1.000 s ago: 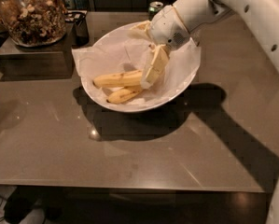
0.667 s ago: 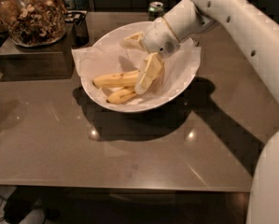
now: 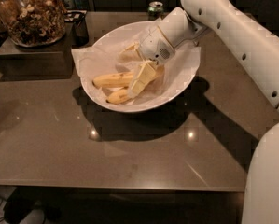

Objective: Pick banana from white bowl

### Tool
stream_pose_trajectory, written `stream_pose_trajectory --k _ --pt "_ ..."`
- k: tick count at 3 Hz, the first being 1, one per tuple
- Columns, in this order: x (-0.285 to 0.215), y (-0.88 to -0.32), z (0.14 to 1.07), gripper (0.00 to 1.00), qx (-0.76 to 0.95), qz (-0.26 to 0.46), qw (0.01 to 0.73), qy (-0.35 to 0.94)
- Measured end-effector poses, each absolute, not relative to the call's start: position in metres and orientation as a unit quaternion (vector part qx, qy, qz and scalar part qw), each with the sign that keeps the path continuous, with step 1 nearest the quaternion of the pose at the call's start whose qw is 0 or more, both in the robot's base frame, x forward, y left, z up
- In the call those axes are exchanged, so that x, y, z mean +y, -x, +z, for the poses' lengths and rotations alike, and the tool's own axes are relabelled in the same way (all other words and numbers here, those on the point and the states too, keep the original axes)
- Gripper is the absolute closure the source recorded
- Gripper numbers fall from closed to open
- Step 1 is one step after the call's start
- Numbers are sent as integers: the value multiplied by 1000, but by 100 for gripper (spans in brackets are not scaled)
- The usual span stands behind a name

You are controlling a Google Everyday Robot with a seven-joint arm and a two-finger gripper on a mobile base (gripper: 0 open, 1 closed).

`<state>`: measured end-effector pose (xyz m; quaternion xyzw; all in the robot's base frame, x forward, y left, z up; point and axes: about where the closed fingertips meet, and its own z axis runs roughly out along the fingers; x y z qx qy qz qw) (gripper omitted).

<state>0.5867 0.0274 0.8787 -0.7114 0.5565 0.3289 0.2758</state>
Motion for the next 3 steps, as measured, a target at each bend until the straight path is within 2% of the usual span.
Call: stream_pose_trajectory --k 3 --pt "28 -587 879 89 556 329 276 711"
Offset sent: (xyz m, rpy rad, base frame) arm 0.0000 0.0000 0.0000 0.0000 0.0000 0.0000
